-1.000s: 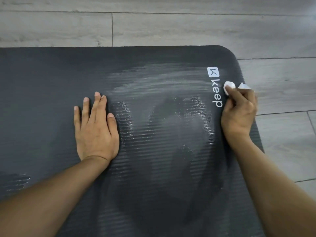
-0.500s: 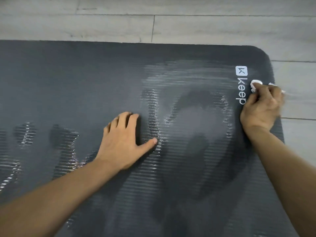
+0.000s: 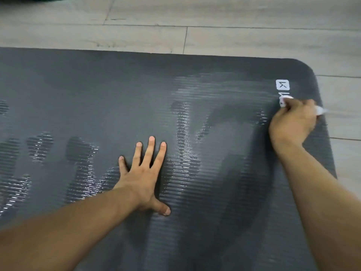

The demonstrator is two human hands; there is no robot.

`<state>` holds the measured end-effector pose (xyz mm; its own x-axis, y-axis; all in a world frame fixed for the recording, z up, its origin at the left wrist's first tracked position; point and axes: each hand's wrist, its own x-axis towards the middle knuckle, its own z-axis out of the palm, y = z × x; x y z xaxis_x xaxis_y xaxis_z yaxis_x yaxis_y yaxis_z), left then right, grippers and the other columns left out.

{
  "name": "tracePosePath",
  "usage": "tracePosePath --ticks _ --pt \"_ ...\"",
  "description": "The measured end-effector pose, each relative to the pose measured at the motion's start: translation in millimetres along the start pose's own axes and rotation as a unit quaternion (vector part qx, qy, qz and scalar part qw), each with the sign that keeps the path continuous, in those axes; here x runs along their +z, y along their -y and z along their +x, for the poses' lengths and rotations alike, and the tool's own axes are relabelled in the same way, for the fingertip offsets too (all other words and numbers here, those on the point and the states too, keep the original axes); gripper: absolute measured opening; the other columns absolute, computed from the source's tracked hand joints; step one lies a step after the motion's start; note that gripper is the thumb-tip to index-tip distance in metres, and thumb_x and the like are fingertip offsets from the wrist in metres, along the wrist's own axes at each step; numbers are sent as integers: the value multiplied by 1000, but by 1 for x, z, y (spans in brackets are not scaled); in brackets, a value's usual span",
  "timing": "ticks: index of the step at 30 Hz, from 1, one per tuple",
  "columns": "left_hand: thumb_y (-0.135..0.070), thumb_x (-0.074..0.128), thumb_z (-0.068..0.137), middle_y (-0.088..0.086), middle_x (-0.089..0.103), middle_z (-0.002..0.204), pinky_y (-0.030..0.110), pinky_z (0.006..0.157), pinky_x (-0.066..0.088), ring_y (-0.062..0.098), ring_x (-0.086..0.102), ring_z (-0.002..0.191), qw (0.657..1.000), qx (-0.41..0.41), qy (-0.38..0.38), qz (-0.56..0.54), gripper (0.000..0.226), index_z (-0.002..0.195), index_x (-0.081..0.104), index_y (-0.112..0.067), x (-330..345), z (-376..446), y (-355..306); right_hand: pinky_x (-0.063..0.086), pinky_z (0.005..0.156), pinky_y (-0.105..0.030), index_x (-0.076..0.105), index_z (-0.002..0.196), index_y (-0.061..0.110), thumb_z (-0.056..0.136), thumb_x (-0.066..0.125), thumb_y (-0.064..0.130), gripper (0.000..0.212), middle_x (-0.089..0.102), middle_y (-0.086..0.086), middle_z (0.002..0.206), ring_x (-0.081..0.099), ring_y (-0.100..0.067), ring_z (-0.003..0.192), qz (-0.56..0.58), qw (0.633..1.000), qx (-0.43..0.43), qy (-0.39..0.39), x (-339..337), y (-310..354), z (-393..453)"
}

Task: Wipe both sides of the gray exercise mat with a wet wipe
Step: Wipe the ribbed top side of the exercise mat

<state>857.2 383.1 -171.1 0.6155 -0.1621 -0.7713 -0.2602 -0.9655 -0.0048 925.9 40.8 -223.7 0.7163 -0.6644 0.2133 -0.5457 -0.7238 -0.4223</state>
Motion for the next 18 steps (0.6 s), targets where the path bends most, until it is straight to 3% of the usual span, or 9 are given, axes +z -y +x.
tracePosePath --ticks 2,5,8,10,12,15,18 --pt "-79 83 51 -3 -66 138 73 118 -3 33 -46 140 1000 -1 9 -2 168 133 -57 -32 -2 0 -1 39 83 -35 72 102 12 85 50 5 29 57 -18 100 55 -37 93 45 996 -56 50 12 60 -39" --pt "-81 81 50 0 -66 137 74 118 1 35 -45 141 1000 -7 10 12 169 132 -58 -29 0 3 -2 40 70 -34 66 76 19 77 54 -2 25 56 -13 88 58 -37 90 80 953 -239 169 37 154 -101" --pt "-85 77 50 2 -67 136 75 117 4 37 -44 142 1000 -3 17 25 168 130 -59 -29 -3 2 -1 40 74 -34 67 91 19 85 49 3 25 54 -6 99 53 -29 101 20 898 -366 241 41 199 -123" --pt "-84 79 47 0 -66 138 75 117 5 37 -42 144 1000 4 14 11 169 131 -58 -31 -4 0 -1 40 74 -32 68 101 17 87 50 4 27 55 -5 104 53 -26 101 -7 875 -414 250 32 178 -113" --pt "-83 81 45 -3 -65 138 75 117 4 35 -42 144 1000 10 6 -7 171 131 -58 -34 -2 0 -1 46 71 -35 71 100 15 79 57 1 29 60 -12 107 56 -31 92 -15 906 -381 185 22 121 -91" --pt "-82 82 44 -3 -65 138 75 117 3 36 -42 144 1000 12 2 -18 171 130 -58 -35 -2 1 1 49 77 -42 70 102 13 76 50 1 35 58 -22 108 53 -39 89 -73 977 -194 52 -13 7 -42" --pt "-83 83 41 -3 -66 138 75 117 3 36 -42 144 1000 12 2 -22 174 130 -58 -35 -1 1 1 44 85 -44 69 105 11 86 44 1 33 54 -20 102 48 -41 99 -119 992 -20 37 -53 -56 -14"
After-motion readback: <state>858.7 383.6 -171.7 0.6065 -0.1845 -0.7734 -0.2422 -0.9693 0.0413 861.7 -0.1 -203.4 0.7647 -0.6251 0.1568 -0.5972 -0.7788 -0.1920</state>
